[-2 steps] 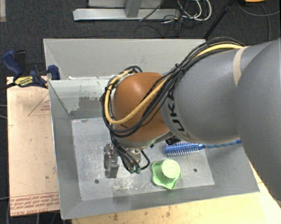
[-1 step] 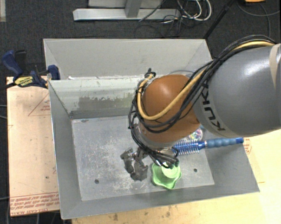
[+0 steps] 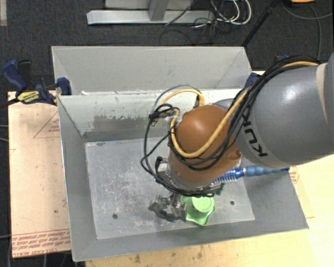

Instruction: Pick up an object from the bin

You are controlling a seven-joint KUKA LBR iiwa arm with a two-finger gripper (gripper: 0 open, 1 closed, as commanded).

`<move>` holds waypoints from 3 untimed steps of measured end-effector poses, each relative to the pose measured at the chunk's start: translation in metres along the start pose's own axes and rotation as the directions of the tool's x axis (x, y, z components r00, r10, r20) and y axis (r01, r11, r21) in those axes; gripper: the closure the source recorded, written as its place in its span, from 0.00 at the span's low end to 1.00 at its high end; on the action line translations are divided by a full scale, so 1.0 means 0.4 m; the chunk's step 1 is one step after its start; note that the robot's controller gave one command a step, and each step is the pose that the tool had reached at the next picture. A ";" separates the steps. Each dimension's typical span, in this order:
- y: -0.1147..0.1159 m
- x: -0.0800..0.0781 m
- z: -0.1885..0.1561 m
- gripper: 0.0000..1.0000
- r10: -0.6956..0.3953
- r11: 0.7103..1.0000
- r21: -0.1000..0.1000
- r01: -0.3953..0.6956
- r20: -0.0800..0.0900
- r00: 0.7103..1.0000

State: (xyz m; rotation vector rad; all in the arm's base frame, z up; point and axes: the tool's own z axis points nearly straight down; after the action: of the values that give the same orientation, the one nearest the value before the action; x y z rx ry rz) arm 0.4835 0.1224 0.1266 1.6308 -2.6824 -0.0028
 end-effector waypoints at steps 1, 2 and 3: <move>0.000 -0.002 -0.002 0.00 0.000 1.000 0.000 0.000 0.002 1.000; -0.119 0.113 0.077 0.00 0.208 0.978 0.001 -0.208 0.001 0.978; -0.115 -0.035 0.143 0.00 -0.053 0.999 0.002 0.053 0.005 0.999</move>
Offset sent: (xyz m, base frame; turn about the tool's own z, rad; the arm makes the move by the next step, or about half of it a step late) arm 0.0000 0.0000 0.0000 0.0000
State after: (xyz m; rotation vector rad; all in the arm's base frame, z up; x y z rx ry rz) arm 0.5308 0.1137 0.0692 1.7047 -2.6426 -0.0051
